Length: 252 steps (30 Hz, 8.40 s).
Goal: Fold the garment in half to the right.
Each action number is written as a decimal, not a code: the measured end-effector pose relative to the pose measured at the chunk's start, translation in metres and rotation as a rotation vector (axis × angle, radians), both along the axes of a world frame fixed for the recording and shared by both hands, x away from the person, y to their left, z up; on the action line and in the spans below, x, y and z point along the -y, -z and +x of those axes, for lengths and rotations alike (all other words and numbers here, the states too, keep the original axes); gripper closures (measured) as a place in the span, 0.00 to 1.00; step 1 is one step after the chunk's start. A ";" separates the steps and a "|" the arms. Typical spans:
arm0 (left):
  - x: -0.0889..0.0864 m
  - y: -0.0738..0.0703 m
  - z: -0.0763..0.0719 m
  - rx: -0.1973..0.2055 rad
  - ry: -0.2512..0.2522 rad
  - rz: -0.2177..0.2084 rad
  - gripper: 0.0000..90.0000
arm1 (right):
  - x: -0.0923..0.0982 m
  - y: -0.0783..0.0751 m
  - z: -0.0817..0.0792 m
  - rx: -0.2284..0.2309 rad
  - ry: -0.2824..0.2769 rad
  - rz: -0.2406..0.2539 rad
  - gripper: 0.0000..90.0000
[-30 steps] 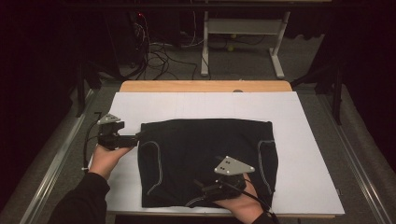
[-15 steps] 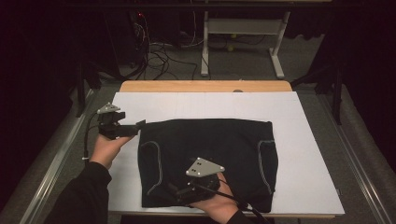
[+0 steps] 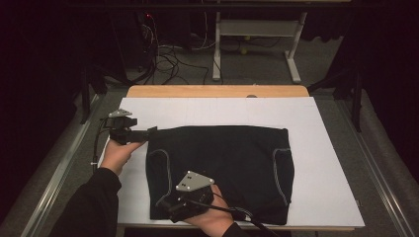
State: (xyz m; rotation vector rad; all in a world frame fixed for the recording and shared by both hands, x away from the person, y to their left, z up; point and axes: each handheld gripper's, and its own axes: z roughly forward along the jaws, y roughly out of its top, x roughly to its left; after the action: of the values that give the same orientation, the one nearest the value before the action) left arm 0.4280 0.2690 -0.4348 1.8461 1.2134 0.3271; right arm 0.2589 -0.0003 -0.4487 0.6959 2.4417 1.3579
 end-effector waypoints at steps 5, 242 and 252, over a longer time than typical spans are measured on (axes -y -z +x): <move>0.005 0.013 0.007 -0.035 0.021 0.018 0.03 | -0.007 0.002 -0.003 -0.001 -0.016 0.001 0.00; 0.026 -0.061 -0.011 0.108 -0.181 0.081 0.89 | -0.008 -0.045 -0.027 0.151 -0.030 0.151 0.82; 0.069 -0.064 -0.004 0.123 -0.120 0.105 0.88 | 0.028 -0.042 -0.031 0.172 0.018 0.143 0.82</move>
State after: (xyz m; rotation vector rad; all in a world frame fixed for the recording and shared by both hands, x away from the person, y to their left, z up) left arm 0.4244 0.1996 -0.3706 1.8167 1.2439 0.5724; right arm 0.2274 -0.0280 -0.4064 0.6037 2.2174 1.5299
